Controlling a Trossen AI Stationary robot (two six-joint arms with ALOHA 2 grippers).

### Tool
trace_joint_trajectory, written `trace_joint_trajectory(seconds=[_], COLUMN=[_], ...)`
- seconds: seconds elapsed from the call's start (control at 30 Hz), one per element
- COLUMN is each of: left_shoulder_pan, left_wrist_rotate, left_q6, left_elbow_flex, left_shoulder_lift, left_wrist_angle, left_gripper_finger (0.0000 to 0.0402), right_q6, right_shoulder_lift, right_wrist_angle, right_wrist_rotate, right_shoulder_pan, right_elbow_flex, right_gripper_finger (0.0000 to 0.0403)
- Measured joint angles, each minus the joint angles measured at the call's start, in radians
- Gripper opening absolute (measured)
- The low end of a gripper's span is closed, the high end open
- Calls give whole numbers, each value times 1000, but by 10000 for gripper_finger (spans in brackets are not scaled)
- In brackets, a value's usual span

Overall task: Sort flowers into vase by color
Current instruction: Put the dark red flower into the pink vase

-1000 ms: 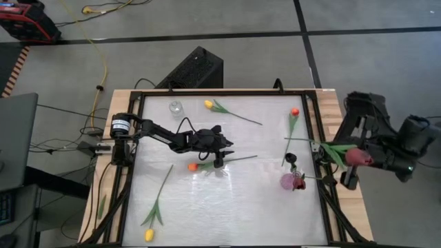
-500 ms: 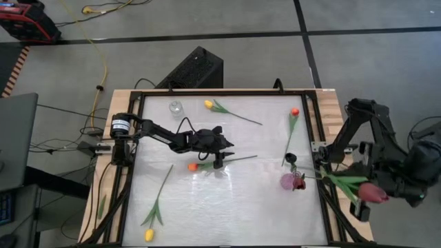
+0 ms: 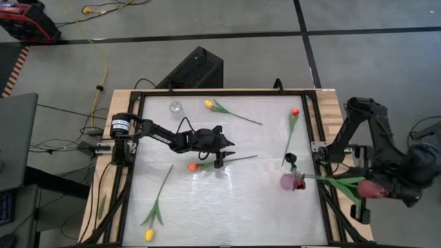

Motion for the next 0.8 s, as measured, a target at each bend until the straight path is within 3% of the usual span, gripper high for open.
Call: trace_joint_trajectory(seconds=[0.57,0.8], left_shoulder_pan=[0,0], left_wrist_rotate=[21,22], left_q6=[15,20], left_elbow_flex=[0,0], left_shoulder_lift=[0,0], left_wrist_angle=[-2,-2], left_gripper_finger=[164,164], right_q6=[30,19], right_shoulder_lift=[-47,-48], right_wrist_angle=[170,401], right_wrist_rotate=[7,9], right_shoulder_pan=[18,21], right_elbow_flex=[-77,-210], right_gripper_finger=[35,35])
